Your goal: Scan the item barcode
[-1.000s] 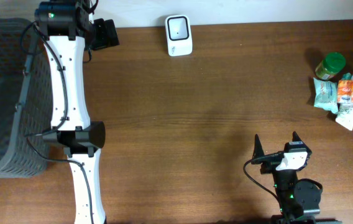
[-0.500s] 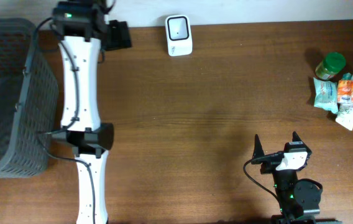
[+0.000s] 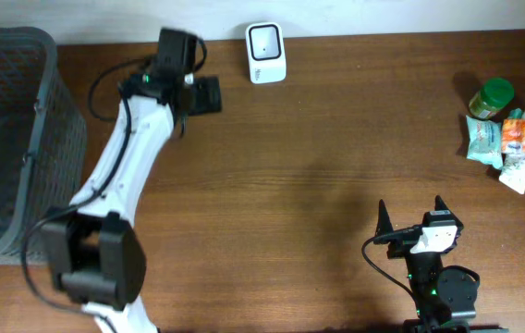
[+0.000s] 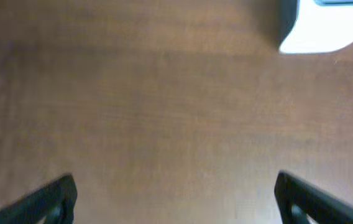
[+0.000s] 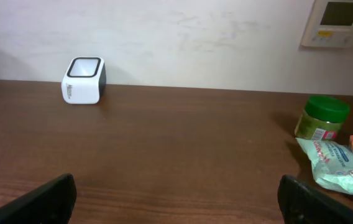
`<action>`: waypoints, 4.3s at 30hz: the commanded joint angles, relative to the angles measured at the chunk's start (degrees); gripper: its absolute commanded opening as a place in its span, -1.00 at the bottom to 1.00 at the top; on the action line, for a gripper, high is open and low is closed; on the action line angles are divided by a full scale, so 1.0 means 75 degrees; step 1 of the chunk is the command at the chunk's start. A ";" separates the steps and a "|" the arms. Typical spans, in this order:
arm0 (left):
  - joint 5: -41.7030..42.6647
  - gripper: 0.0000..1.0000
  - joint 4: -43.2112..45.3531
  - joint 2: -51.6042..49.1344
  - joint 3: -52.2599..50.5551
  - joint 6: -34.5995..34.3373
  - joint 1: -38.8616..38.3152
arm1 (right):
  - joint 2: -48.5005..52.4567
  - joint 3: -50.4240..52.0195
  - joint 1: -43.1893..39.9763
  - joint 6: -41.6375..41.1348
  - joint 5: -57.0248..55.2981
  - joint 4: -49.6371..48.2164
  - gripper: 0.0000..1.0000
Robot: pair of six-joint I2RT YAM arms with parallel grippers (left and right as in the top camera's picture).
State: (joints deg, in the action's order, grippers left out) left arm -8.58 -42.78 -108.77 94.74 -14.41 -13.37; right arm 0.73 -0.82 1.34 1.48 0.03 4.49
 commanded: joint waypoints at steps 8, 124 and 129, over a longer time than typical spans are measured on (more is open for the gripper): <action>-0.0035 0.98 0.0388 0.2148 -0.3130 0.1530 -0.0647 | -0.0064 0.0067 0.0070 -0.0055 -0.0038 0.0026 0.97; 0.0568 0.98 0.5062 1.4466 -1.2560 0.2130 0.1553 | -0.0064 0.0067 0.0070 -0.0055 -0.0038 0.0026 0.97; 0.0708 0.98 0.5065 1.4466 -1.2555 0.2127 0.1556 | -0.0064 0.0067 0.0070 -0.0055 -0.0038 0.0026 0.97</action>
State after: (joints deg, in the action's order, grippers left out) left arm -4.80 -4.54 -0.73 0.84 0.45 -1.50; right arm 0.64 -0.82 1.34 1.50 0.03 4.51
